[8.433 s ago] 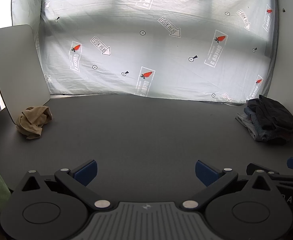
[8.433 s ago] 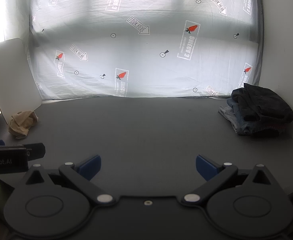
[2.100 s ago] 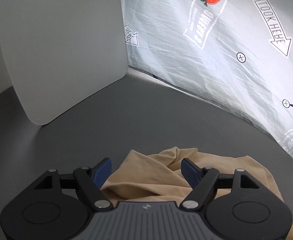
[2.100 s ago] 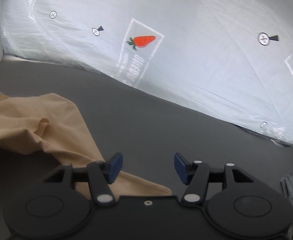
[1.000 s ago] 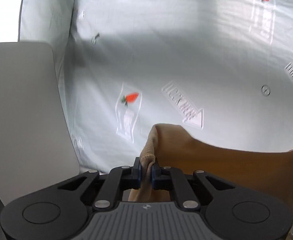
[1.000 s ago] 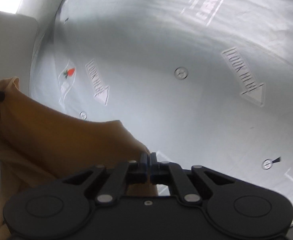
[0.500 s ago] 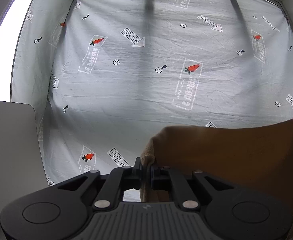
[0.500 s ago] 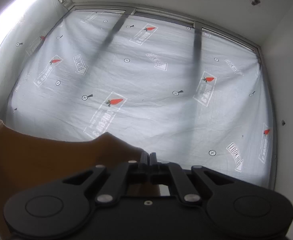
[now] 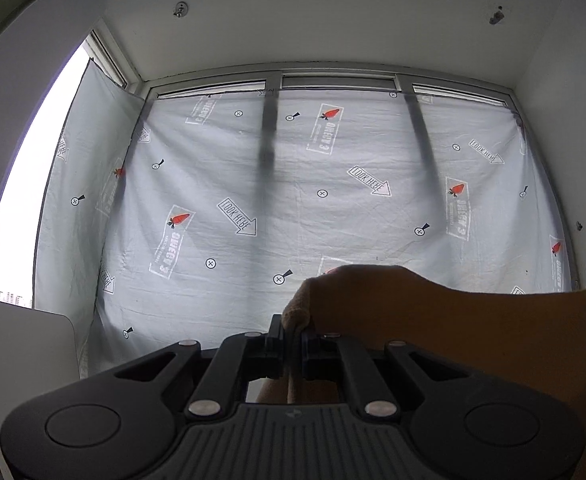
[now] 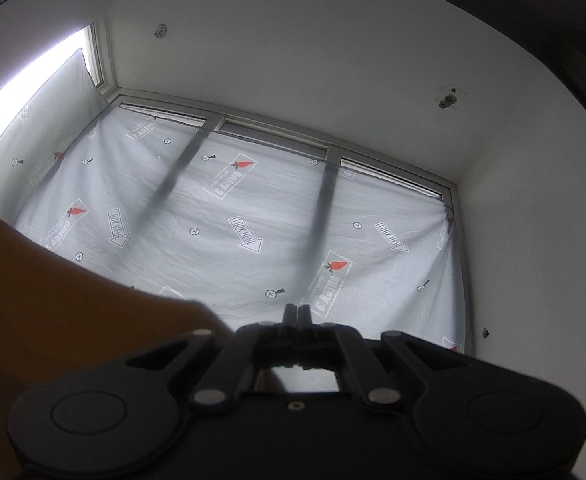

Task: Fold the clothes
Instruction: 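Lift the beige shirt high with both tools and shake it open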

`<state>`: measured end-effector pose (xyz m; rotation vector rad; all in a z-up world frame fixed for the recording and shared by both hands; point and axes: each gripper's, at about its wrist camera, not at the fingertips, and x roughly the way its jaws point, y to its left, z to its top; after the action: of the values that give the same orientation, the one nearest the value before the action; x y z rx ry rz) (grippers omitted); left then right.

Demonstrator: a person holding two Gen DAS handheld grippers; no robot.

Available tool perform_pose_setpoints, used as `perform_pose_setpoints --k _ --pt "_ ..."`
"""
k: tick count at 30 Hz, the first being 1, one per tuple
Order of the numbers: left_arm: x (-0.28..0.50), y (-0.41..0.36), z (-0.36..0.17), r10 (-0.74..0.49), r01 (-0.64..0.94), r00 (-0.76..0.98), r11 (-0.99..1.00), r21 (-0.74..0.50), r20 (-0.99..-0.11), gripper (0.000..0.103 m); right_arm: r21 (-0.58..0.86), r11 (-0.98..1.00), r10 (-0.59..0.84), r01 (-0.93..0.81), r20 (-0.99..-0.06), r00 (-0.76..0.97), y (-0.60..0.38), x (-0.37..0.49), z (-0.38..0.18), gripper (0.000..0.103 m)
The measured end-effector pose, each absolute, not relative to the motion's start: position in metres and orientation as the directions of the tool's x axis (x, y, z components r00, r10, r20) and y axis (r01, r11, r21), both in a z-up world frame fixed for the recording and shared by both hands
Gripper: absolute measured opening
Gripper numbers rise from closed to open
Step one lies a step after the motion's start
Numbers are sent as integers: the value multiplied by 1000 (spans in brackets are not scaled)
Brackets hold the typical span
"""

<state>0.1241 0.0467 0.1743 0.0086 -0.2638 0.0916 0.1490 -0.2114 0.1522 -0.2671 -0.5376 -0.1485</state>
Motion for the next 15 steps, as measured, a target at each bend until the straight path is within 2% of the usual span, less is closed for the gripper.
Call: perform_pose_setpoints --k 3,7,10,12,13,15 --pt "147 44 157 102 -102 982 995 -9 159 9 -205 963 -64 177 463 884 -216 174 145 0" --pt "203 50 107 170 -170 984 985 19 -47 9 -196 980 19 30 246 969 -214 226 110 0" --pt "231 65 74 199 -197 966 980 28 -164 8 -105 986 133 -131 9 991 -207 261 65 3" --pt "247 72 54 227 -215 948 974 76 -223 8 16 978 208 -208 -172 963 -201 282 24 13" --pt "254 77 45 233 -217 939 972 88 -252 8 48 973 231 -226 -263 937 -194 290 1 13" --pt "267 87 28 241 -218 921 970 108 -307 8 29 968 238 -249 -412 879 -172 299 -46 16"
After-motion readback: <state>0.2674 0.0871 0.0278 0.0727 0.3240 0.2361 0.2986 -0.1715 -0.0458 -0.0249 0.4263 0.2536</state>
